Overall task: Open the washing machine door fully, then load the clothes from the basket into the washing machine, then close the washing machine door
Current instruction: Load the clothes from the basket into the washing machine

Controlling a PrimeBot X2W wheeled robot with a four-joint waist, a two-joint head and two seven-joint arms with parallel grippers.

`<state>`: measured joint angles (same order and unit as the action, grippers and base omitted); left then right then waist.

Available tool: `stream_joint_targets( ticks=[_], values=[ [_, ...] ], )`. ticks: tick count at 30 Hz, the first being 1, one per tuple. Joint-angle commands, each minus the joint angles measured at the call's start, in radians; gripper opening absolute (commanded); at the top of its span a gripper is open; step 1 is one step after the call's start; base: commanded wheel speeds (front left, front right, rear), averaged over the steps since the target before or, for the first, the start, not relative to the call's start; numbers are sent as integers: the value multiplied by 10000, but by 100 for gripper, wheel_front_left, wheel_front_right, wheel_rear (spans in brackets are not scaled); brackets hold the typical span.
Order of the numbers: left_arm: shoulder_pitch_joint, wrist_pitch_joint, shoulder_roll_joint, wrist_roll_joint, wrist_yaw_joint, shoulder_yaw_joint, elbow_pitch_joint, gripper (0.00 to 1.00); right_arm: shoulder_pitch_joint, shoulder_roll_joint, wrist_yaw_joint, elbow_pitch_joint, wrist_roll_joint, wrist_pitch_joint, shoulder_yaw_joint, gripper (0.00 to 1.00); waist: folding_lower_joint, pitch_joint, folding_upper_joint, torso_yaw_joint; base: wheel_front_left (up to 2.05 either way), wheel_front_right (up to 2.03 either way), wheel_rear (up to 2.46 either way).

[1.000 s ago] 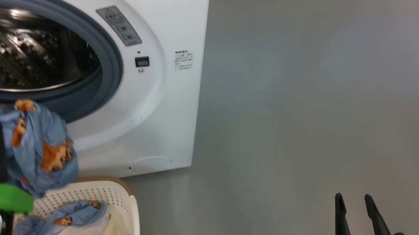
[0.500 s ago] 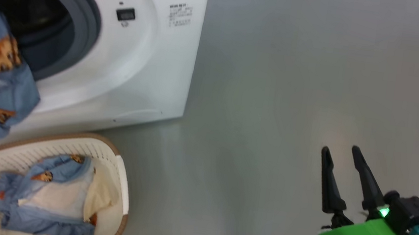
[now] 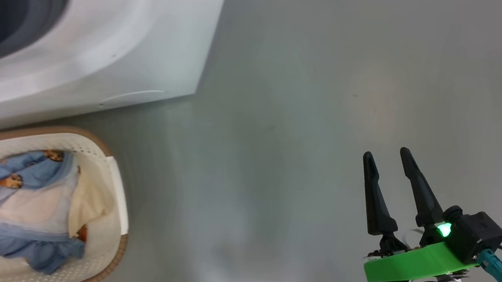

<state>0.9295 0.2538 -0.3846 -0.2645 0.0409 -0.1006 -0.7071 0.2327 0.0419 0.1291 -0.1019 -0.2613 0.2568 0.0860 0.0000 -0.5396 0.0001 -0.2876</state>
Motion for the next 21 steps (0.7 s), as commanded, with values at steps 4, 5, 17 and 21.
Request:
stream_joint_targets(
  ticks=[4,5,17,21],
  values=[
    [719,79,-798,325,114,-162,-291,0,99,83,16,253,-352,49,447,100,0,-436,-1,-453,0,0,0],
    [868,79,-853,395,130,-124,-397,0,111,83,16,258,-383,49,507,100,0,-488,-1,-499,0,0,0],
    [2668,79,-1576,835,112,-2,-1196,0,205,83,16,360,-625,49,1080,100,0,-1258,-1,-984,0,0,0],
    [3307,79,-1709,783,126,-88,-1265,0,223,83,16,423,-660,49,1128,100,0,-1453,-1,-1092,0,0,0]
  ],
)
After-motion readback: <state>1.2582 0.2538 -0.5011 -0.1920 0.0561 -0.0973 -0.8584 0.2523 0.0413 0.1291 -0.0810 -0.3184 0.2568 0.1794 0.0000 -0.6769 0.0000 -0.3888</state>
